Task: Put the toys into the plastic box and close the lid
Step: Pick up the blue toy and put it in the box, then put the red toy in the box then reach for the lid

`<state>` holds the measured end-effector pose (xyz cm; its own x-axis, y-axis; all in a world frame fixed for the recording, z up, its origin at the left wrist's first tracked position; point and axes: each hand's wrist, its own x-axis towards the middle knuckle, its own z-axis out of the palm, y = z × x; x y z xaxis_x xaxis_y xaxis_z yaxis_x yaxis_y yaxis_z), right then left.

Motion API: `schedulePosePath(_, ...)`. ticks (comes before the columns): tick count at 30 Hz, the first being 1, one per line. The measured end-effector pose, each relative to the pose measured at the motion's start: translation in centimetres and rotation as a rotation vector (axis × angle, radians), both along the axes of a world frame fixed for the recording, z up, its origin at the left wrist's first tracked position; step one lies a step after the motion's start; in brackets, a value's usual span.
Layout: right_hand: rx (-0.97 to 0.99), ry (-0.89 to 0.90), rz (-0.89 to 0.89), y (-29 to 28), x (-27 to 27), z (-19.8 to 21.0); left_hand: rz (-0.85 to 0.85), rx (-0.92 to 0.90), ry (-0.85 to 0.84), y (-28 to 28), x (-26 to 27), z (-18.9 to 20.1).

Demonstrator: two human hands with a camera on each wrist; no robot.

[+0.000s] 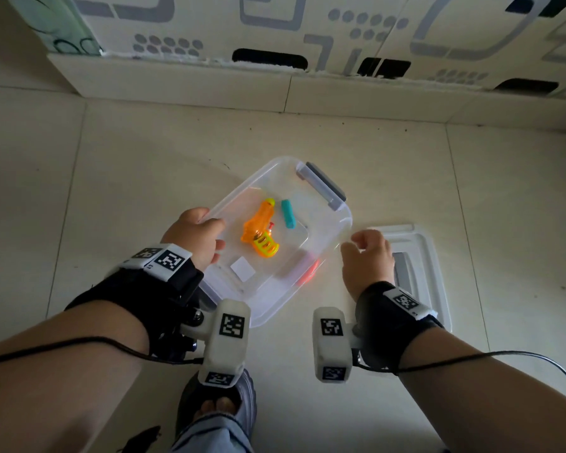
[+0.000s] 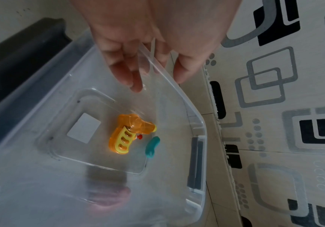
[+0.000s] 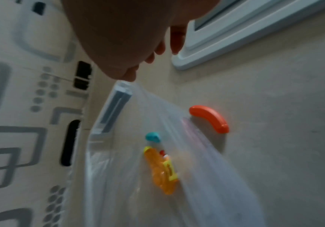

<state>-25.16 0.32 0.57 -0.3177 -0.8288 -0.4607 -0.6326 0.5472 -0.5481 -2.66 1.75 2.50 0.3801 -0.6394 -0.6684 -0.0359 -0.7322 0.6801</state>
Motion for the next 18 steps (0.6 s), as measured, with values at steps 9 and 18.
schedulePosePath(9, 0.553, 0.125, 0.529, 1.5, 1.8, -4.5, -0.048, 0.023, -0.021, 0.1, 0.4, -0.2)
schedulePosePath(18, 0.514, 0.189, 0.607, 0.2, 2.1, -5.9, -0.067, 0.037, -0.068, -0.1, 0.3, -0.4)
